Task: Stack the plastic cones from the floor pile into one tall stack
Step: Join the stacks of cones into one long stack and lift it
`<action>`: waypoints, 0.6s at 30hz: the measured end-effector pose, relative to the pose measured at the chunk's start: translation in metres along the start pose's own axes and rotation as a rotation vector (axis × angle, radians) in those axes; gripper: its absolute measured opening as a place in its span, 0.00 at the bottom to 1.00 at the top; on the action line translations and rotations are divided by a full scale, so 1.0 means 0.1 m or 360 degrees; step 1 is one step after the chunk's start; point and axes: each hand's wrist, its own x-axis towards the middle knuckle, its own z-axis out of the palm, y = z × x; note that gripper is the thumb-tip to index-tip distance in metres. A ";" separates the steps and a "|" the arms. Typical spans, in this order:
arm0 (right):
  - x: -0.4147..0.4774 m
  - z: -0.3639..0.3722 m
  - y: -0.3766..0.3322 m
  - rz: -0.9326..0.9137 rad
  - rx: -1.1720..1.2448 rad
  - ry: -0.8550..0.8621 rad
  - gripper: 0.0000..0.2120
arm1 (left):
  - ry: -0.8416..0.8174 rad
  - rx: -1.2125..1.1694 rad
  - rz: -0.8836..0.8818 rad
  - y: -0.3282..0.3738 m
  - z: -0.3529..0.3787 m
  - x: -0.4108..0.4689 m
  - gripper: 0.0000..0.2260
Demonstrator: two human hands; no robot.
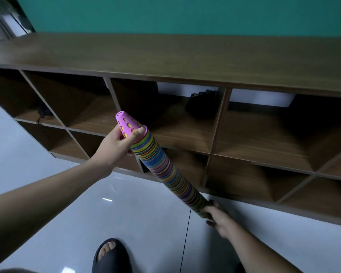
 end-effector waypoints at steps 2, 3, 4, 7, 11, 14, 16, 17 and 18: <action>-0.25 -0.11 -0.19 -0.0075 -0.0032 -0.0003 0.20 | 0.0039 -0.0039 0.0029 0.14 -0.06 -0.09 0.22; -0.39 -0.18 -0.28 -0.0116 -0.0053 0.0002 0.20 | 0.0066 -0.0057 0.0042 0.21 -0.09 -0.14 0.22; -0.52 -0.25 -0.36 -0.0169 -0.0079 0.0006 0.21 | 0.0093 -0.0072 0.0059 0.28 -0.12 -0.18 0.23; -0.89 -0.50 -0.58 -0.0322 -0.0126 0.0109 0.32 | 0.0177 -0.0119 0.0118 0.50 -0.19 -0.30 0.26; -1.42 -0.88 -0.96 -0.0567 -0.0349 0.0235 0.45 | 0.0352 -0.0252 0.0163 0.83 -0.28 -0.42 0.28; -1.95 -1.20 -1.30 -0.0765 -0.0516 0.0355 0.43 | 0.0450 -0.0386 0.0207 1.10 -0.32 -0.50 0.30; -2.34 -1.38 -1.55 -0.0895 -0.0578 0.0464 0.36 | 0.0472 -0.0517 0.0192 1.26 -0.32 -0.50 0.30; -2.52 -1.45 -1.68 -0.0960 -0.0629 0.0527 0.34 | 0.0467 -0.0588 0.0180 1.34 -0.32 -0.50 0.30; -2.69 -1.54 -1.81 -0.1040 -0.0680 0.0583 0.33 | 0.0458 -0.0661 0.0155 1.42 -0.32 -0.48 0.32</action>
